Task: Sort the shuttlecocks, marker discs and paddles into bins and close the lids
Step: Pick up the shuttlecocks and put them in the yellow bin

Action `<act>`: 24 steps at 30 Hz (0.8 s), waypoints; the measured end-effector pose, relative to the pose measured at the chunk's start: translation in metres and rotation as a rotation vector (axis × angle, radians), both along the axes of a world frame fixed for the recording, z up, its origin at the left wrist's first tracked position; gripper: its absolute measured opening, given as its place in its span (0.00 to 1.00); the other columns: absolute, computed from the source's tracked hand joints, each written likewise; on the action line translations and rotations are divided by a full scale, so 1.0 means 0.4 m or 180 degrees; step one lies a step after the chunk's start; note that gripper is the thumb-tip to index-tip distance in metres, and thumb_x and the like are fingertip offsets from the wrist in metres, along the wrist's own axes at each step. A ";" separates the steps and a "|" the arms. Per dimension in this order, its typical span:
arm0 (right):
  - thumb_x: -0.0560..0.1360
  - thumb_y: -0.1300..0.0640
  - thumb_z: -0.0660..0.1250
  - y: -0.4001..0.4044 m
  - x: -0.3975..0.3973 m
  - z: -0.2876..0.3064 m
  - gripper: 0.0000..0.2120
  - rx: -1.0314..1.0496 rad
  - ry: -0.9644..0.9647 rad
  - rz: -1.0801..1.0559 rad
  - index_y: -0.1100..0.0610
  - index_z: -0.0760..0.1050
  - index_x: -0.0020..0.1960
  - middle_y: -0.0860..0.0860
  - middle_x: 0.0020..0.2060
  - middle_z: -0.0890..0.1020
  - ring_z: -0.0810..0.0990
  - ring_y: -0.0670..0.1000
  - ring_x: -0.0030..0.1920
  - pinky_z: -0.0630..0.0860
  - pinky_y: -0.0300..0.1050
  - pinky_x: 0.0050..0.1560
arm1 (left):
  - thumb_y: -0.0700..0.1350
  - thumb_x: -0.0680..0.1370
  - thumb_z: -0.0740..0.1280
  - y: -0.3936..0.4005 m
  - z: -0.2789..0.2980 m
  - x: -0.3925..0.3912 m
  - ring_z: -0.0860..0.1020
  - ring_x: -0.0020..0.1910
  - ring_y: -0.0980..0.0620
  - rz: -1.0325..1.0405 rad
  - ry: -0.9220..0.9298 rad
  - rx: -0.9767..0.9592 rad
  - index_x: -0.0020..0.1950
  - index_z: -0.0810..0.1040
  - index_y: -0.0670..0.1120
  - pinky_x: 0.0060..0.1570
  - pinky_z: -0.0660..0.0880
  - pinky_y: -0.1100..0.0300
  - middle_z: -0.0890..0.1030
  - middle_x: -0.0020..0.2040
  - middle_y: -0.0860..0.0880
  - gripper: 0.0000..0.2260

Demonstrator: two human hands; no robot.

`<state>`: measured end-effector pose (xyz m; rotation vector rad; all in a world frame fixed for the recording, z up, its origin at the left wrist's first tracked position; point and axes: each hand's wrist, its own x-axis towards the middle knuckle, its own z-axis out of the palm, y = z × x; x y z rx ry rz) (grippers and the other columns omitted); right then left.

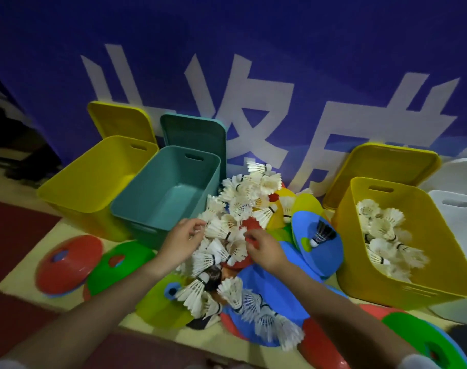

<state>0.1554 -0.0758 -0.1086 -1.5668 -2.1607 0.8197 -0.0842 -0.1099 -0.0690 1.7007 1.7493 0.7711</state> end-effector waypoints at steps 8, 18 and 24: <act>0.77 0.47 0.62 -0.101 -0.076 -0.045 0.19 0.0210 0.0339 -0.0289 0.55 0.72 0.64 0.52 0.56 0.76 0.73 0.53 0.59 0.72 0.46 0.54 | 0.58 0.74 0.69 -0.209 -0.089 -0.044 0.75 0.50 0.56 -0.0056 0.0388 -0.0631 0.58 0.73 0.51 0.48 0.73 0.59 0.73 0.53 0.55 0.18; 0.66 0.31 0.69 -0.258 -0.043 -0.102 0.50 -0.0400 -0.0897 -0.0028 0.51 0.51 0.78 0.52 0.60 0.75 0.71 0.54 0.61 0.68 0.50 0.58 | 0.55 0.74 0.68 -0.210 -0.186 -0.014 0.74 0.63 0.48 -0.0076 0.0665 -0.0936 0.71 0.64 0.47 0.56 0.75 0.52 0.74 0.66 0.47 0.29; 0.73 0.41 0.65 -0.270 -0.076 -0.146 0.37 -0.0095 -0.0760 -0.0272 0.52 0.57 0.76 0.52 0.54 0.78 0.74 0.56 0.57 0.67 0.51 0.57 | 0.52 0.74 0.68 -0.208 -0.180 -0.030 0.73 0.65 0.49 -0.0029 0.0327 -0.0862 0.70 0.66 0.50 0.59 0.74 0.52 0.74 0.67 0.49 0.26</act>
